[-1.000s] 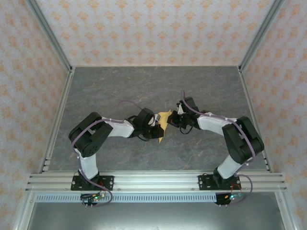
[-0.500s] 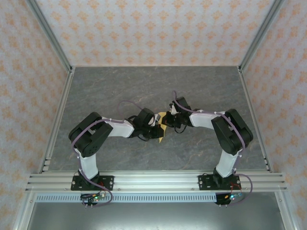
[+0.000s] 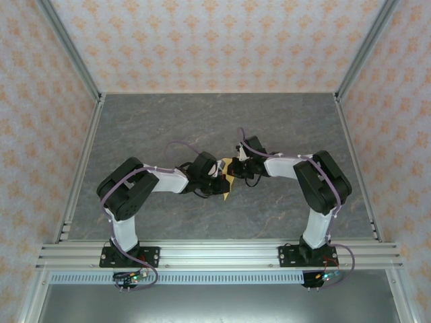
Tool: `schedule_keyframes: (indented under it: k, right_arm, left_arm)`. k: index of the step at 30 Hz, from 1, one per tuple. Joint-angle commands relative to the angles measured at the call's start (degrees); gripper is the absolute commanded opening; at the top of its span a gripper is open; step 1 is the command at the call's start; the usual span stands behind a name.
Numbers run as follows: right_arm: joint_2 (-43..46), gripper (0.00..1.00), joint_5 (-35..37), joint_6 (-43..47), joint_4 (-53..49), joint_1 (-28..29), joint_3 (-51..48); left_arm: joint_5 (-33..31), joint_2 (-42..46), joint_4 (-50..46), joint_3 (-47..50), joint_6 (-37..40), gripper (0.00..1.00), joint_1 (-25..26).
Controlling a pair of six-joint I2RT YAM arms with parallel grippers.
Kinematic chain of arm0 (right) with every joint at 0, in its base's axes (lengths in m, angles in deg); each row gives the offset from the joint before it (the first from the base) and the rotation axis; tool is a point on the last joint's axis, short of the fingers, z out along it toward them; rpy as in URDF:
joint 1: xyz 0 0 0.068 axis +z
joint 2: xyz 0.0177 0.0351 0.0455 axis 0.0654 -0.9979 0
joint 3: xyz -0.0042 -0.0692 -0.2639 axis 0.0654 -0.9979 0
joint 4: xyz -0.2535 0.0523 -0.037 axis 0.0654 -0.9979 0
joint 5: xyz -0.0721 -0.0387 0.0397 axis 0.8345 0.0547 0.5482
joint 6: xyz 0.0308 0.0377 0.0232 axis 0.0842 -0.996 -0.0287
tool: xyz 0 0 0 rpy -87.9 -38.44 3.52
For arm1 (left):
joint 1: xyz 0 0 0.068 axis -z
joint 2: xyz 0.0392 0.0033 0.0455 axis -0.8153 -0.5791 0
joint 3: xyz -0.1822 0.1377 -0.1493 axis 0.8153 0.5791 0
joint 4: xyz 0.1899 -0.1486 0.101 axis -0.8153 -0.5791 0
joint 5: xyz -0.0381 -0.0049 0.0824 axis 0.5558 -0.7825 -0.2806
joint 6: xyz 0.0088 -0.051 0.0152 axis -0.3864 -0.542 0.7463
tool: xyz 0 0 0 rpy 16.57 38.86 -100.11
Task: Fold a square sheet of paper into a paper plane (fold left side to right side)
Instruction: Fold the wing for the fifth time at the center of the table.
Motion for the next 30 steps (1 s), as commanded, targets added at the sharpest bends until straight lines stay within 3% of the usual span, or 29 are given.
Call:
schedule_keyframes:
  k: [1, 30]
  right_arm:
    - [-2.4, 0.0, 3.6, 2.7, 0.1, -1.4, 1.3]
    - [-10.0, 0.0, -0.9, 5.6, 1.6, -9.5, 10.7]
  left_arm:
    - [-2.8, -4.3, -5.6, 2.5, -0.3, 0.03, 1.0]
    - [-2.7, -4.6, -5.0, 2.9, -0.3, 0.02, 1.0]
